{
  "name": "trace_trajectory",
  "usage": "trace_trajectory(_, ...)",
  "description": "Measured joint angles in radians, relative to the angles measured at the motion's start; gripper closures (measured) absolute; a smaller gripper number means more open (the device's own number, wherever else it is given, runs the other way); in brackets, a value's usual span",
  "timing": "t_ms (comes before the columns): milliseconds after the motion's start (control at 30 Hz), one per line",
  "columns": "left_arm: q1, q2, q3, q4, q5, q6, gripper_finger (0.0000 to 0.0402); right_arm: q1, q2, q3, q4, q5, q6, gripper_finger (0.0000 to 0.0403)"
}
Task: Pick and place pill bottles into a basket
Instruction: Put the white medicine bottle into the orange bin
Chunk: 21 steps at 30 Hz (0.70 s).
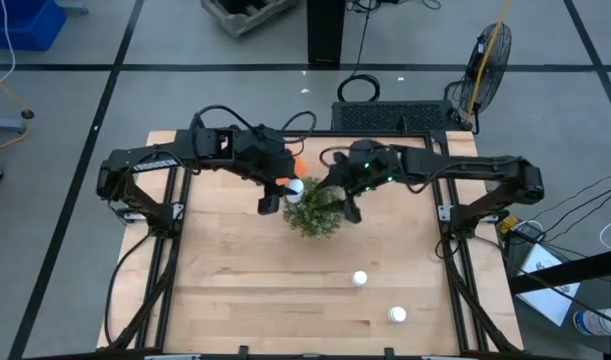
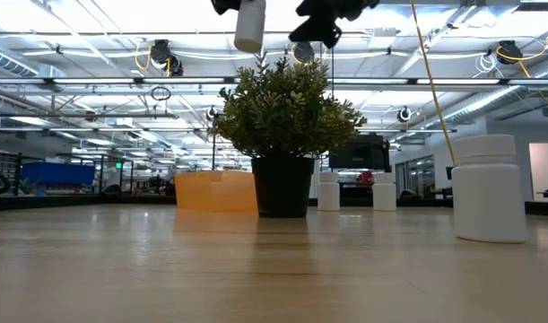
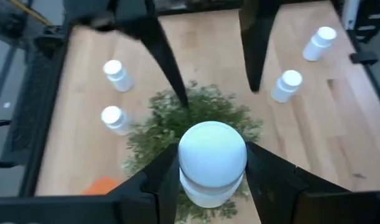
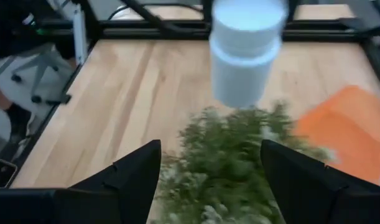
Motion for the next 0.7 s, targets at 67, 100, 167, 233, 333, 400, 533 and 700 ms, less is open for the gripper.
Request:
trace_trajectory(67,0.018,-0.015,-0.001,-0.012,-0.019,0.000,0.0236,-0.014,-0.026,0.000,-0.032,0.004,0.000,0.0134)
trace_trajectory(100,0.028,-0.020,-0.001,-0.017,-0.029,0.000,0.0237,-0.018,-0.039,0.000,-0.044,0.004,0.001,0.0133)
trace_trajectory(167,0.048,-0.032,0.000,-0.009,-0.055,0.000,0.0242,-0.023,-0.063,0.000,-0.060,0.003,0.005,0.0133)
trace_trajectory(233,0.071,-0.041,0.000,-0.030,-0.083,0.004,0.0242,-0.023,-0.089,0.000,-0.081,0.003,0.011,0.0133)
trace_trajectory(333,0.110,-0.053,0.000,-0.032,-0.106,0.012,0.0239,-0.020,-0.121,0.000,-0.100,0.006,0.014,0.0133)
trace_trajectory(400,0.144,-0.066,0.000,-0.038,-0.122,0.016,0.0233,-0.013,-0.136,0.000,-0.097,0.007,0.042,0.0133)
trace_trajectory(533,0.209,-0.076,0.001,-0.043,-0.131,0.038,0.0239,0.019,-0.164,0.000,-0.125,0.005,0.097,0.0133)
trace_trajectory(700,0.271,-0.069,-0.004,-0.042,-0.093,0.046,0.0240,0.075,-0.173,-0.001,-0.146,0.006,0.113,0.0133)
